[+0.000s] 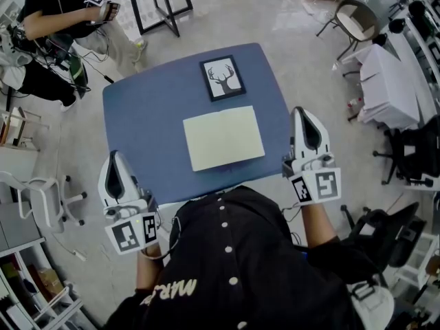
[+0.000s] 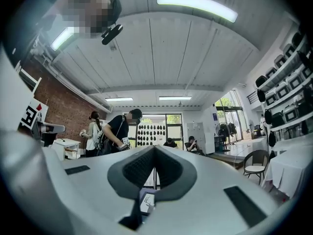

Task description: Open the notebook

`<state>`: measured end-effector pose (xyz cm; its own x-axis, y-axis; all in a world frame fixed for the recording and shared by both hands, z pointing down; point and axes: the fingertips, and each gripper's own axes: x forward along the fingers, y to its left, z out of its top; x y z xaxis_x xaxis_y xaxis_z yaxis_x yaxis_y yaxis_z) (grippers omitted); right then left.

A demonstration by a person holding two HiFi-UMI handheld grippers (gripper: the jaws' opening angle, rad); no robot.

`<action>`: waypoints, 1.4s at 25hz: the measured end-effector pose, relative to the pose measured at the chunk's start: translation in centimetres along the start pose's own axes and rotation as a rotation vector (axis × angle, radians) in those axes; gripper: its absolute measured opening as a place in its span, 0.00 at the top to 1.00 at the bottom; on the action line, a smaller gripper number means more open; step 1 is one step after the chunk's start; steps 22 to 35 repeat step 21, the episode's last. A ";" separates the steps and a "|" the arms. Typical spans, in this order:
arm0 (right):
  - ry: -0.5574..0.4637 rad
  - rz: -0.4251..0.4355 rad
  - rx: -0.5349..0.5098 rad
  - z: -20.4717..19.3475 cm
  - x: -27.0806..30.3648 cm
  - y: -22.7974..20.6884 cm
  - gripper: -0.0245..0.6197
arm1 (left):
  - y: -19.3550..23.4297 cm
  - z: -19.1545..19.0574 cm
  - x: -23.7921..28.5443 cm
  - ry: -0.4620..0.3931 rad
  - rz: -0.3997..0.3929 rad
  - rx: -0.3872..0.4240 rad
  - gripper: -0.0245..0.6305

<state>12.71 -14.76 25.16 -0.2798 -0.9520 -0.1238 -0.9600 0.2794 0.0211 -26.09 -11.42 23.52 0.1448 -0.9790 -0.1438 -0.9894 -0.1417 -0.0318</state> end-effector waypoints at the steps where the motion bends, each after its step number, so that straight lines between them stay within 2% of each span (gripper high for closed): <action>1: 0.003 -0.001 0.000 -0.1 0.0 0.0 0.96 | 0.0 0.0 0.0 0.001 0.000 0.000 0.96; 35: 0.029 0.009 -0.005 -1.0 1.1 0.1 0.96 | -0.1 -0.7 0.4 0.017 0.000 -0.005 0.96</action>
